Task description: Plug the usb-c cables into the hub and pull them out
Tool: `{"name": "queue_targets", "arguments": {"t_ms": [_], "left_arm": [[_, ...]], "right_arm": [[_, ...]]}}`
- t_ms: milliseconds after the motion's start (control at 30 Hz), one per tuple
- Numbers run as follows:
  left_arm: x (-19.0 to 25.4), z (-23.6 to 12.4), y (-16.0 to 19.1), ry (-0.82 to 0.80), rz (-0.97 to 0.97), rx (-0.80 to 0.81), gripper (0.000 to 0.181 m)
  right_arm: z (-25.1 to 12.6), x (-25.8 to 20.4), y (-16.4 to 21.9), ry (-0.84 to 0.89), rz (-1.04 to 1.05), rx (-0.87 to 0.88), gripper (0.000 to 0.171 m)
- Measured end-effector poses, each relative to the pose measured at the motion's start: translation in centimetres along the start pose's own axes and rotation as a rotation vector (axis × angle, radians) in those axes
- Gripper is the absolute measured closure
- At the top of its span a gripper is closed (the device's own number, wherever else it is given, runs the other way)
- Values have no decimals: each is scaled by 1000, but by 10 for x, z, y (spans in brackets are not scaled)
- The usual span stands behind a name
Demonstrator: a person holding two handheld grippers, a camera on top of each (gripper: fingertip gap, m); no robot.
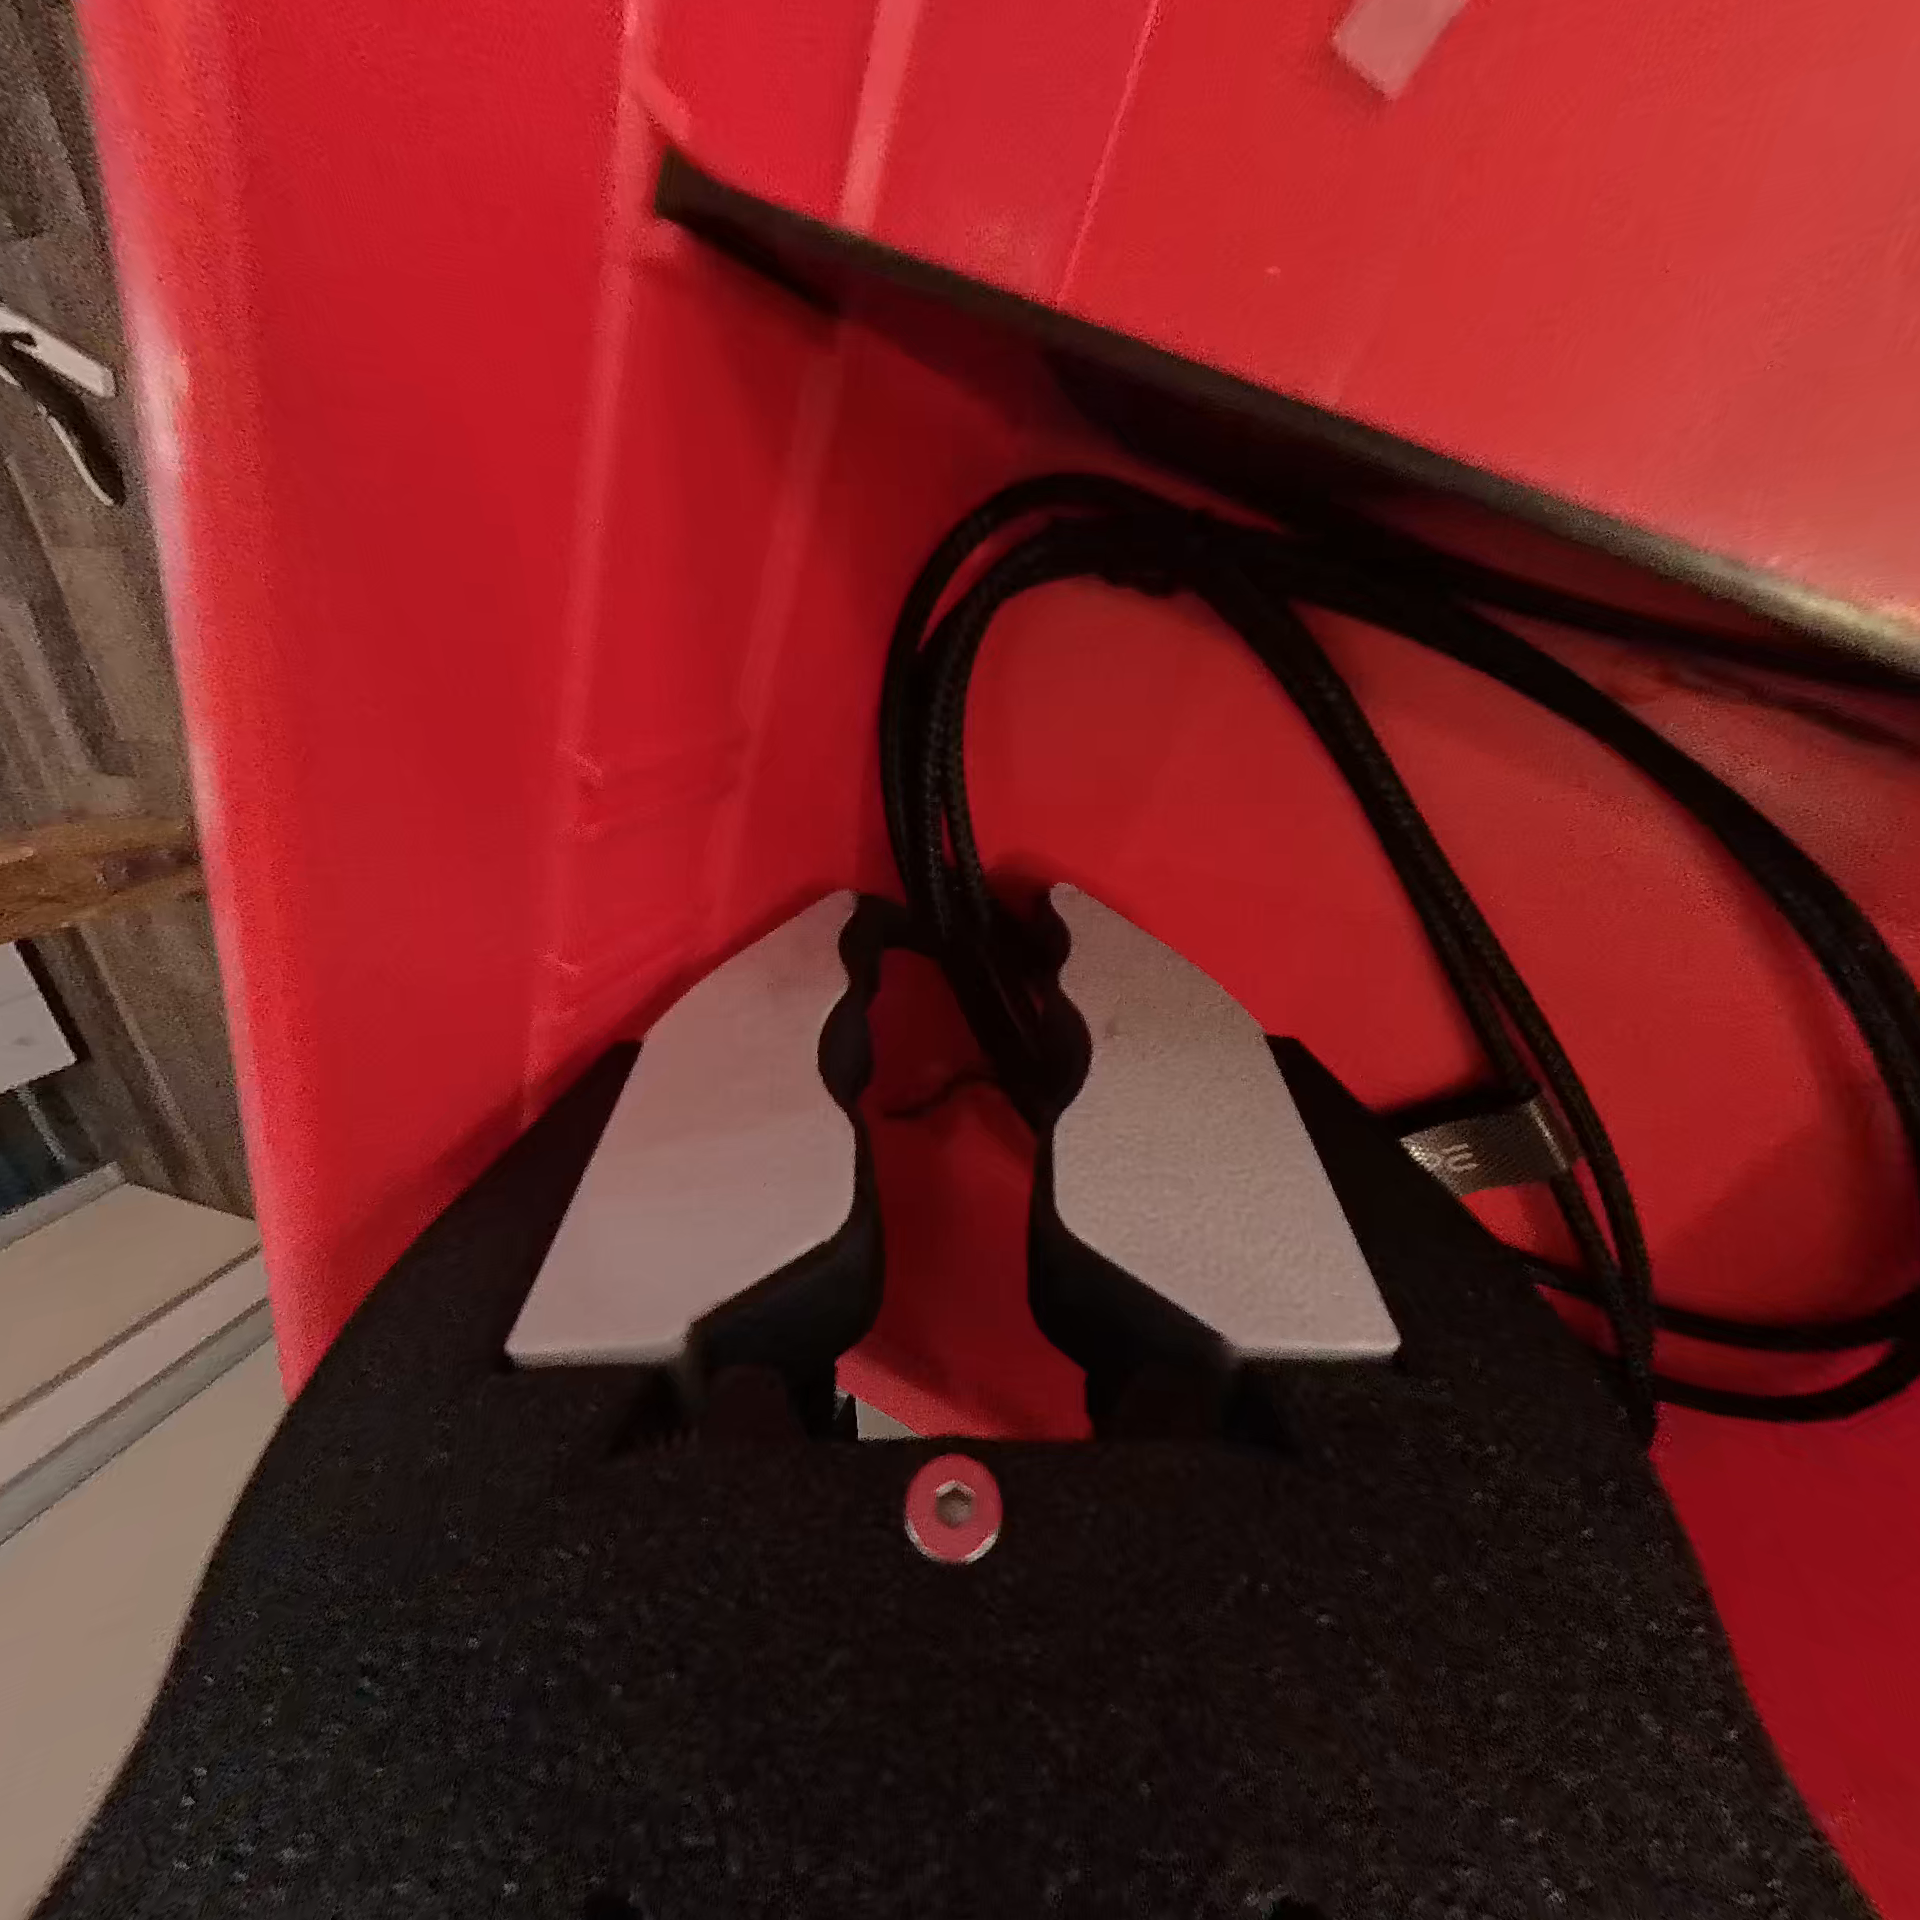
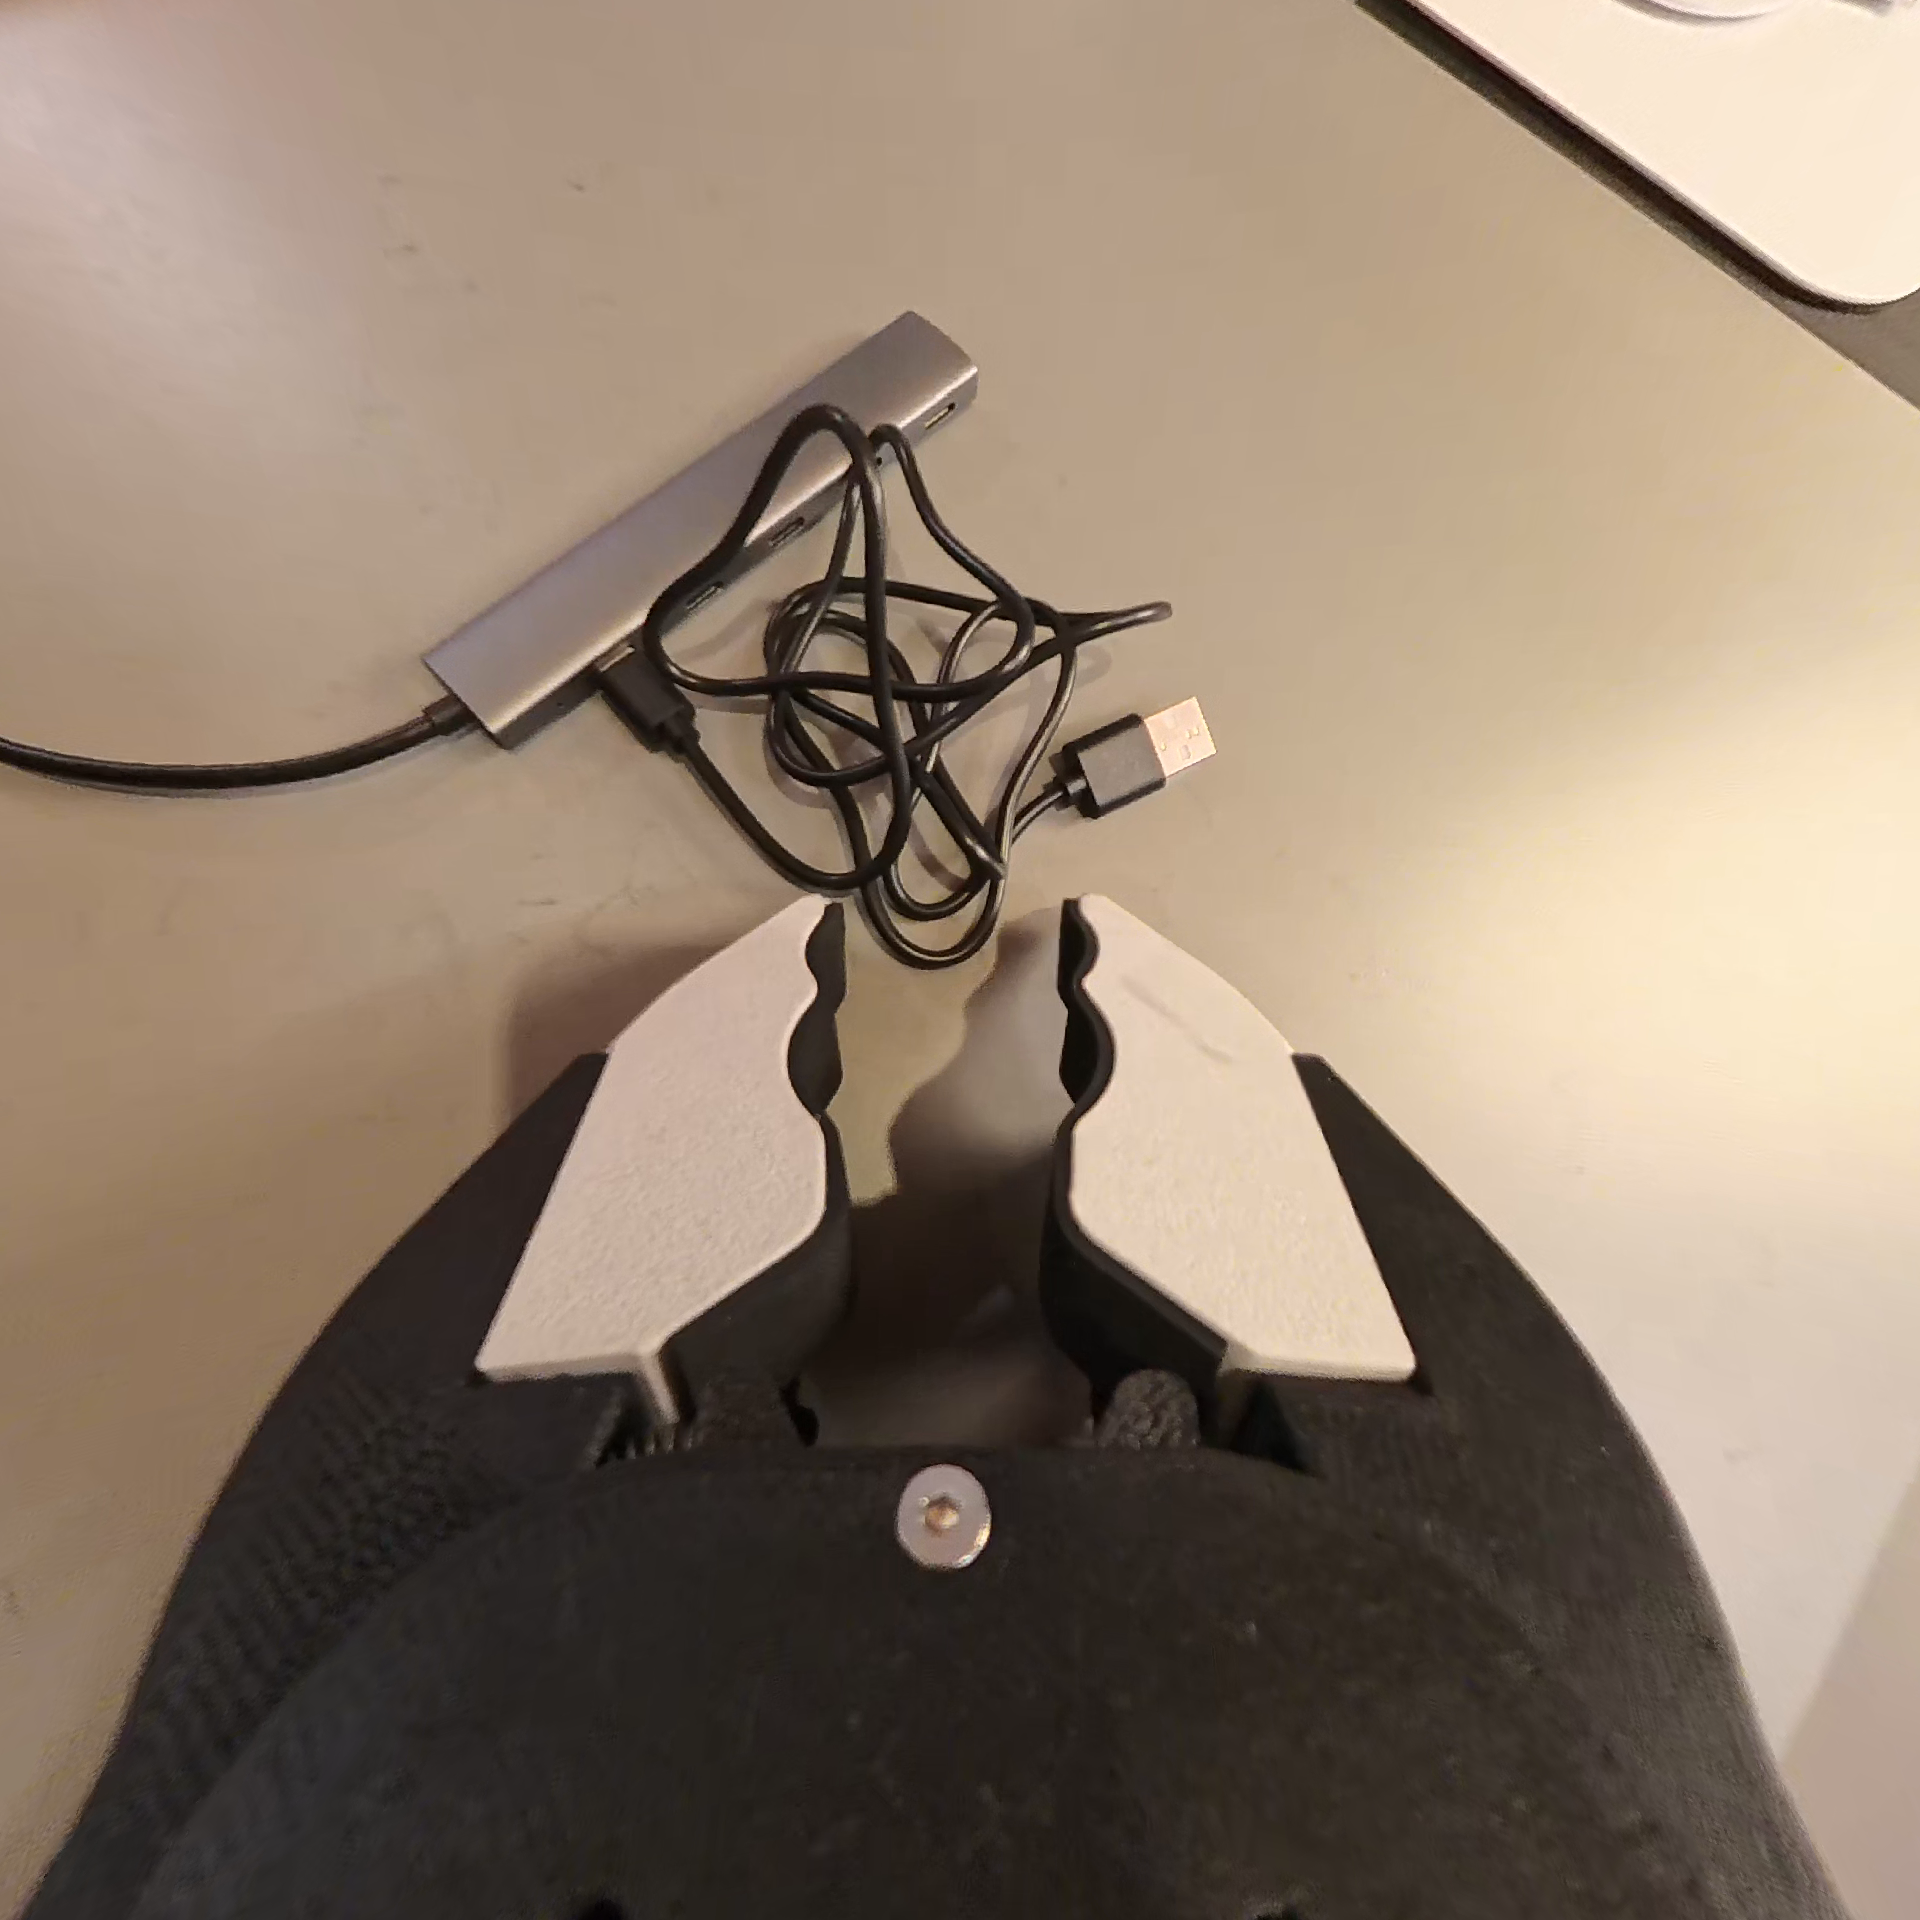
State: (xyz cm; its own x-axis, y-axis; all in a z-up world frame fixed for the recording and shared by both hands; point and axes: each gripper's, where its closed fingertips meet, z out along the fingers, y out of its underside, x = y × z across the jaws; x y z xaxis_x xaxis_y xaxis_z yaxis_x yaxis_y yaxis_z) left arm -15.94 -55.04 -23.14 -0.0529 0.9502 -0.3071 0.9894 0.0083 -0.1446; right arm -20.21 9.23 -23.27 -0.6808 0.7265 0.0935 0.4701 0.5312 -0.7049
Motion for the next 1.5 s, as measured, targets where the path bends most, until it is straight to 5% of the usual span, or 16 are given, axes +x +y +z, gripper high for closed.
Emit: {"name": "queue_targets", "arguments": {"t_ms": [367,533,767,900,1033,1267,1500], "left_arm": [[0,-15,-11,71,-83,163,172],[-17,-95,-20,3,-139,408,173],[-10,-264,-37,-135,-113,859,174],[54,-337,-48,60,-34,1096,174],[153,-356,-54,420,74,1173,174],[349,-314,-37,1005,243,965,174],[468,-263,-3,1184,364,722,173]], "right_arm": [[0,-14,0,-94,-45,3,132],[0,-17,2,-142,-39,-2,129],[-1,-20,3,-172,-55,-3,126],[-1,-23,3,-182,-70,0,126],[-4,-27,0,-200,-96,27,126],[-36,-31,-17,-199,-117,261,130],[-64,-41,1,-140,-138,311,134]]}}
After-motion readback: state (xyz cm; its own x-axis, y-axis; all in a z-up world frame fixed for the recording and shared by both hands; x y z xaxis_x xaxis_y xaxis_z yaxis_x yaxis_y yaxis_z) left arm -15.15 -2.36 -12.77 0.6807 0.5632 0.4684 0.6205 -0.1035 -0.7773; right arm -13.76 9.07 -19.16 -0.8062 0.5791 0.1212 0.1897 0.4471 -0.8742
